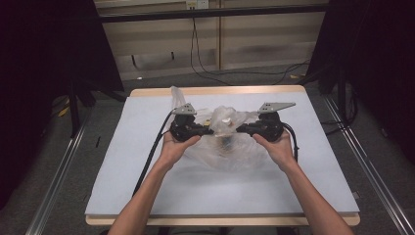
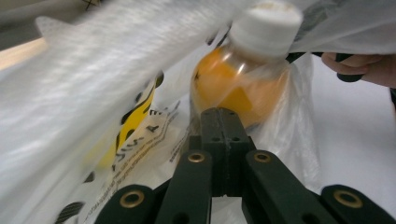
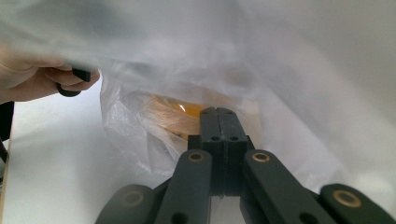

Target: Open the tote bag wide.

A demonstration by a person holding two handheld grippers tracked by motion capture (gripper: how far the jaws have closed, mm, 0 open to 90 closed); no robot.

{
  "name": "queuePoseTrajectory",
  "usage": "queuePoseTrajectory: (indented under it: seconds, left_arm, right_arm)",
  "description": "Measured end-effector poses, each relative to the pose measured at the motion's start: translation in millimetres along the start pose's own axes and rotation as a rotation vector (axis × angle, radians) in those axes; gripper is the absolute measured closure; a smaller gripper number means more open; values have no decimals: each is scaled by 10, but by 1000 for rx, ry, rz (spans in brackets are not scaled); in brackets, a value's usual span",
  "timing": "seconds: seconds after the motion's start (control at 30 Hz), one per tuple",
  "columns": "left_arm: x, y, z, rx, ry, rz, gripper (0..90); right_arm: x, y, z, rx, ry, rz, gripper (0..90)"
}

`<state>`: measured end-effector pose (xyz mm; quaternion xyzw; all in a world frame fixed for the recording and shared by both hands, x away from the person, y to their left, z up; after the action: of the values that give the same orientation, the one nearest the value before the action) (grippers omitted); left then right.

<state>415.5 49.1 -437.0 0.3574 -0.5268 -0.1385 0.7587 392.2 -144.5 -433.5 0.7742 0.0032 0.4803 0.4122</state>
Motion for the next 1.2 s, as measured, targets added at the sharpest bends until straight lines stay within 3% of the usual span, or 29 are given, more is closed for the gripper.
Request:
queuePoseTrajectory:
  seconds: [0.13,0.23,0.3,0.4,0.57,0.67,0.73,0.77,0.9,0.93,1.13,1.2]
  left_arm:
    - [-145,-121,-25,5,-6,-29,900]
    - [-209,-216,-21,-7,-6,-36,900]
    - [-272,-301,-31,-7,-12,-72,900]
    - [-346,-360,-54,-17,2,-68,900]
    - [-502,-471,-89,-17,9,-113,900]
    - [-546,-513,-101,-29,15,-110,900]
    - [-584,-554,-85,-39,13,-117,900]
    - [-623,-584,-72,-44,-12,-135,900]
    - [-667,-635,-52,-27,-8,-152,900]
    - [-678,-632,-49,-7,-32,-183,900]
    - [-685,-613,-22,-11,-14,-193,900]
    - [-670,-574,1,-19,-4,-171,900]
  right_arm:
    - [-91,-56,51,20,-9,3,900]
    - [-213,-152,145,14,-41,-22,900]
    - [-351,-266,197,21,-56,-57,900]
    - [-447,-345,234,29,-71,-70,900]
    - [-558,-405,271,27,-76,-109,900]
    - [-592,-423,284,30,-80,-115,900]
    - [-650,-461,293,30,-80,-138,900]
    - [-665,-472,291,30,-80,-143,900]
    - [-718,-509,286,39,-64,-171,900]
    - [-750,-528,286,25,-58,-200,900]
    - [-769,-557,288,13,-52,-231,900]
    - [-765,-547,271,8,-43,-232,900]
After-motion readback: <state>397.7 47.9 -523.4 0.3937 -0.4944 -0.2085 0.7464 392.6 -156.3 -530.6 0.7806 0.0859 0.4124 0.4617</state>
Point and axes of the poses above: each handheld gripper's, and its own axes: y roughly backward along the jaws, x roughly out of its top, z roughly to its right, the point moved 6 cm from there along -y, roughly forward along the jaws, and after that the axes turned 14 degrees about -z, right-handed, at the moved point
